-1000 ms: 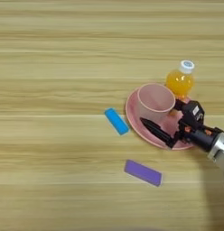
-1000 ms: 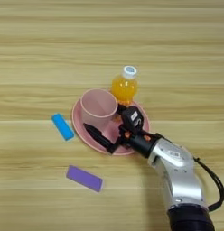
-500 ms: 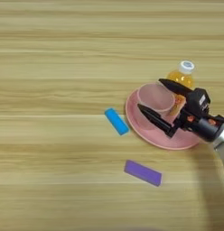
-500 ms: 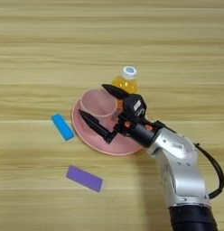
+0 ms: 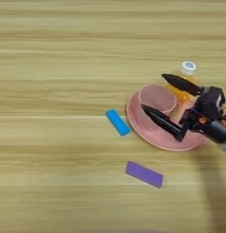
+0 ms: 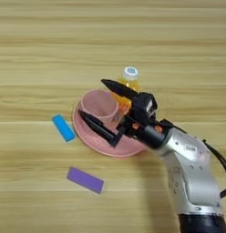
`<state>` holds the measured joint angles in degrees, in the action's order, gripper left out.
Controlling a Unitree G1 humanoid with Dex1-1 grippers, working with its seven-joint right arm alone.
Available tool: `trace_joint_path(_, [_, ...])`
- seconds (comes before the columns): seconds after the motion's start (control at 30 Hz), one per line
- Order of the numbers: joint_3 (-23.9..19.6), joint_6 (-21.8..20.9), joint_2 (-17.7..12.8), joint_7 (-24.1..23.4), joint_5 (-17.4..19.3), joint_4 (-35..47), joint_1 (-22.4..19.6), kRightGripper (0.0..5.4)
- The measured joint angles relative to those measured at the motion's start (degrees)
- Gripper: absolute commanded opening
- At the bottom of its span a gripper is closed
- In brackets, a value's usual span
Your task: Move the objects on the table
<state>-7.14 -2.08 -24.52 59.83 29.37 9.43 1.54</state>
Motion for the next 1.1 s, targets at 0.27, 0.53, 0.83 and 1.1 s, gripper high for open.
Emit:
trace_joint_path(0.27, [2.2, 2.5, -5.7, 11.3, 2.4, 6.3, 7.8, 5.39])
trace_joint_path(0.53, [7.4, 0.0, -7.0, 13.1, -7.4, 2.9, 9.9, 5.39])
trace_joint_path(0.83, [11.9, -3.5, -6.9, 12.0, -15.1, -2.5, 9.8, 5.39])
trace_joint_path(1.1, [13.5, -6.3, -7.0, 10.3, -20.3, -7.1, 9.0, 5.39])
